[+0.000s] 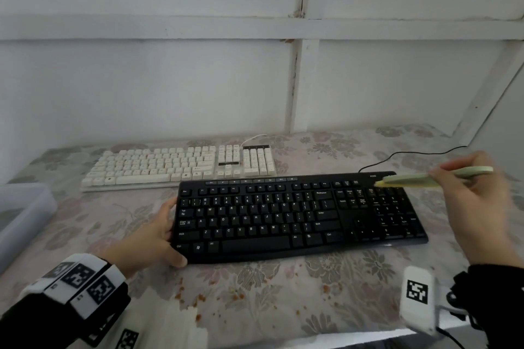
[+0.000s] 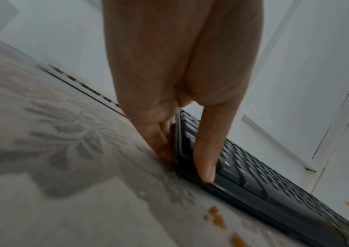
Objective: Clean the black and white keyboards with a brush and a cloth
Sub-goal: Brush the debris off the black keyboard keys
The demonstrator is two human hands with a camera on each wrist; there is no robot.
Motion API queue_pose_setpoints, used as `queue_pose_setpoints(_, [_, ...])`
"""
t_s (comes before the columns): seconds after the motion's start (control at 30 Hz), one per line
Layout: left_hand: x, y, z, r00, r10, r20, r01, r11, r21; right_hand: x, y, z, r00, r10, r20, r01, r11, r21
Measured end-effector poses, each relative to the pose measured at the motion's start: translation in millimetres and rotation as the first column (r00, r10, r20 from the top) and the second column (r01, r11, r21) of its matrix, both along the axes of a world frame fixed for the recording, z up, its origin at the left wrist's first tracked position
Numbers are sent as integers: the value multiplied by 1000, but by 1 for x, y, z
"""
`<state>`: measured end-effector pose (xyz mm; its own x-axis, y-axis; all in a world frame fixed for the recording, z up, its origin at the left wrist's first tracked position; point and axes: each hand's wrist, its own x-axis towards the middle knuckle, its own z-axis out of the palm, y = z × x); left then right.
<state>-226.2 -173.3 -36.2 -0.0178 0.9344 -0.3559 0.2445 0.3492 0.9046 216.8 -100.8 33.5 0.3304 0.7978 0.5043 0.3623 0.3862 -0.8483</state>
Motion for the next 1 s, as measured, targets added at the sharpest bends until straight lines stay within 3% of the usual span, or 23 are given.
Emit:
queue_pose_setpoints(0.13, [2,-1,4,1000,-4,-9,4,1000,-9,-40,-15,9,990,142,13,-142,990,7])
queue_pose_setpoints(0.43, [2,-4,6,1000,-15,10,15,1000,-13,-137,-49,11,874,464,141,-432,877,-209])
queue_pose_setpoints(0.83, [2,-1,3,998,-11,-64,11,1000,-8,-234,-73,4,794,578,188,-505,800,-325])
queue_pose_setpoints(1.0, [-4,0,1,988,-89,-130,95,995,38,-259,-78,4,771,577,270,-475,803,-361])
